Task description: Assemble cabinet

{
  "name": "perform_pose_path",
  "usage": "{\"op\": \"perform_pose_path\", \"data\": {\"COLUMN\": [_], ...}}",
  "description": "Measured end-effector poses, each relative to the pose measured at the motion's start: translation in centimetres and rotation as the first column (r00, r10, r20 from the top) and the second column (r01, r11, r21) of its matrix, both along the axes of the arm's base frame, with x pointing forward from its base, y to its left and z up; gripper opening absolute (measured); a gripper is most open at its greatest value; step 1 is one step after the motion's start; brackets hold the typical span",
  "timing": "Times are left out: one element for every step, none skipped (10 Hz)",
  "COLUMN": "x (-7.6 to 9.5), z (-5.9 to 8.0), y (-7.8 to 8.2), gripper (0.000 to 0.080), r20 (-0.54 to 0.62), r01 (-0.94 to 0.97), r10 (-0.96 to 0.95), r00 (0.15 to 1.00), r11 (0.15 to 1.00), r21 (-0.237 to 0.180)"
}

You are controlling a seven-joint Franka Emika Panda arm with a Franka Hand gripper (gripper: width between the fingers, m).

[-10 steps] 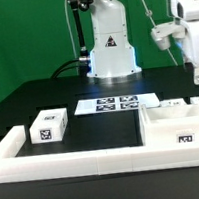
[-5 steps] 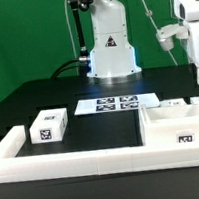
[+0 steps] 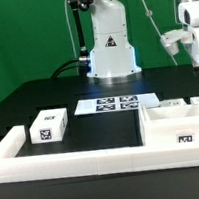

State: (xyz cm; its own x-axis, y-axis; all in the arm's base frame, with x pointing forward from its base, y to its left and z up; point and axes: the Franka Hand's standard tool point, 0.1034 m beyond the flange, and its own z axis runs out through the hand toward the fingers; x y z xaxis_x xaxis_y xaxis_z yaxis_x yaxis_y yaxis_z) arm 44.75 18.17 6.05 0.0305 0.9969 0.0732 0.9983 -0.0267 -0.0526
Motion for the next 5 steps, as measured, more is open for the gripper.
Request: {"op": "perform_pose_path", "data": {"x": [-0.2, -0.5, -0.6, -0.7, -0.8], "z": [-0.8, -1.4, -1.8, -2.3, -2.9], "y": [0.1, 0.1, 0.1, 0.3, 0.4], "gripper": [0.0649, 0.0649, 0.0649, 0.0649, 0.0649], "r20": [-0.004, -0.012, -0.019, -0.021, -0.026], "r01": [0.003, 0.006, 0.008, 0.01, 0.013], "r10": [-0.003, -0.006, -0.007, -0.009, -0.012], "r00": [1.0, 1.0, 1.0, 1.0, 1.0], "r11": [1.0, 1.0, 1.0, 1.0, 1.0], "r21": [0.008, 0.012, 0.014, 0.021, 0.026]}}
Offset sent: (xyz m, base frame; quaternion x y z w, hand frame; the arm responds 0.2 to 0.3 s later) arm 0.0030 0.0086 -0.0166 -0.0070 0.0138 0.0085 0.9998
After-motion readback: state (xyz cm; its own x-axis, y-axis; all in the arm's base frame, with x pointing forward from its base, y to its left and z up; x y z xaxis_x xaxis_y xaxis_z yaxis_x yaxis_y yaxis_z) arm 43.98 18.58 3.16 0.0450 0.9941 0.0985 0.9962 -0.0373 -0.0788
